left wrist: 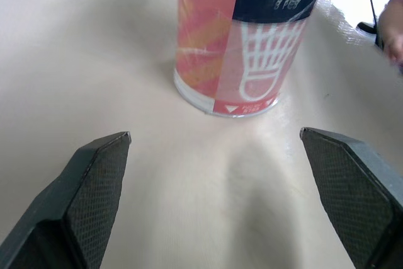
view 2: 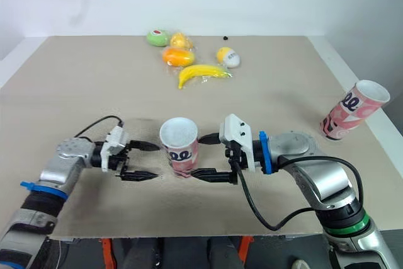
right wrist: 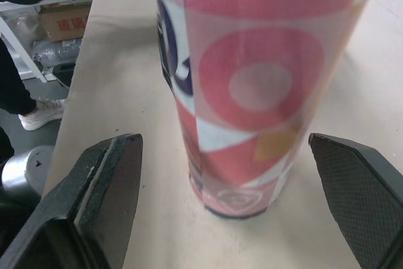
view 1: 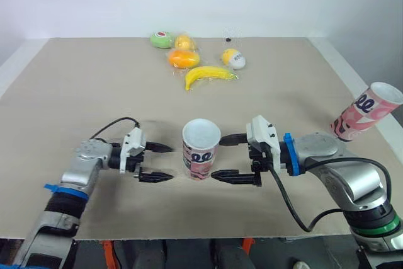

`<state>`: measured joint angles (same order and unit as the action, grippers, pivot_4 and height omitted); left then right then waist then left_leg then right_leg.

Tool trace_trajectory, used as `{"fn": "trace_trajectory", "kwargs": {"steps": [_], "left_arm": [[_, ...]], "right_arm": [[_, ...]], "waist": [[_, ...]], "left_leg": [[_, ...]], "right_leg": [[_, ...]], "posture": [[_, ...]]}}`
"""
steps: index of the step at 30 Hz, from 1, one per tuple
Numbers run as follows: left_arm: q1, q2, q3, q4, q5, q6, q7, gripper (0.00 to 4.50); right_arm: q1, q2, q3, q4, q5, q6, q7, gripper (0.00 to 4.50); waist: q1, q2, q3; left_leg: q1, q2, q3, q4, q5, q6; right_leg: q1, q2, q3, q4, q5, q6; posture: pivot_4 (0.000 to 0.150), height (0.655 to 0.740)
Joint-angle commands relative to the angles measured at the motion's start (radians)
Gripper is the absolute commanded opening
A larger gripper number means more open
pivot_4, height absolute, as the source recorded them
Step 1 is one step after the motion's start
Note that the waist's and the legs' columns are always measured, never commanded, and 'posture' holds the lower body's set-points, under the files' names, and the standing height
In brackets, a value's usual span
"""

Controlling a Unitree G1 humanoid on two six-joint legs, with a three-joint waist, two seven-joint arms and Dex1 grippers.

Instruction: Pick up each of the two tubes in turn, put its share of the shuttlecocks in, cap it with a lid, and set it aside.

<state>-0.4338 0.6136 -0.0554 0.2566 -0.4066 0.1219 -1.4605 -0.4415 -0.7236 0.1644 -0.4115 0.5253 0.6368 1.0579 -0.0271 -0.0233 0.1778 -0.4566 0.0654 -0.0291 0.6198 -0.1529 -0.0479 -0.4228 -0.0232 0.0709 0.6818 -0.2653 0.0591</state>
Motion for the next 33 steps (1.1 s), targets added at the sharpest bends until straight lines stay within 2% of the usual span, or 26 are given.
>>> {"fn": "trace_trajectory", "kwargs": {"steps": [1,5,9,22,31,33], "left_arm": [[0.002,0.054,0.120,-0.186,-0.171,0.175,0.037,4.48],[-0.017,0.100,0.211,-0.331,-0.317,0.344,0.109,4.48],[-0.008,0.133,0.246,-0.386,-0.353,0.396,0.137,4.48],[0.036,0.143,0.208,-0.425,-0.323,0.383,0.150,4.48],[0.032,0.144,0.165,-0.400,-0.275,0.355,0.119,4.48],[0.027,0.138,0.156,-0.393,-0.267,0.347,0.115,4.50]], "right_arm": [[-0.023,0.015,0.003,0.000,-0.006,-0.026,0.003,4.50],[-0.055,0.048,0.032,0.037,-0.026,-0.047,0.017,4.50],[-0.077,0.073,0.053,0.071,-0.042,-0.069,0.030,4.50],[-0.172,0.184,0.116,0.219,-0.118,-0.151,0.059,4.50],[-0.179,0.217,0.149,0.251,-0.134,-0.171,0.105,4.50],[-0.178,0.222,0.148,0.251,-0.135,-0.170,0.107,3.98]], "waist": [[0.001,-0.001,0.001],[0.001,-0.003,0.002],[0.001,-0.003,0.002],[0.001,-0.003,0.002],[0.002,-0.003,0.002],[0.002,-0.003,0.002]], "left_leg": [[0.000,0.000,0.000,0.000,0.000,0.000],[0.000,0.000,0.000,0.001,0.000,0.000],[0.000,0.000,-0.001,0.001,0.000,0.000],[0.000,0.000,-0.001,0.002,0.000,0.000],[0.000,0.000,-0.001,0.002,0.000,-0.001],[0.000,0.000,-0.001,0.003,0.000,-0.001]], "right_leg": [[0.000,0.000,0.000,0.000,0.000,0.000],[0.000,-0.001,-0.001,0.000,0.000,0.001],[0.001,0.000,-0.001,0.000,0.000,0.001],[0.001,0.000,-0.001,0.001,0.001,0.000],[0.001,0.000,-0.001,0.001,0.001,0.000],[0.001,0.000,-0.001,0.002,0.001,0.000]], "posture": [[0.150,0.6895],[0.150,0.6895],[0.150,0.6895],[0.150,0.6895],[0.150,0.6895],[0.150,0.6895]]}}
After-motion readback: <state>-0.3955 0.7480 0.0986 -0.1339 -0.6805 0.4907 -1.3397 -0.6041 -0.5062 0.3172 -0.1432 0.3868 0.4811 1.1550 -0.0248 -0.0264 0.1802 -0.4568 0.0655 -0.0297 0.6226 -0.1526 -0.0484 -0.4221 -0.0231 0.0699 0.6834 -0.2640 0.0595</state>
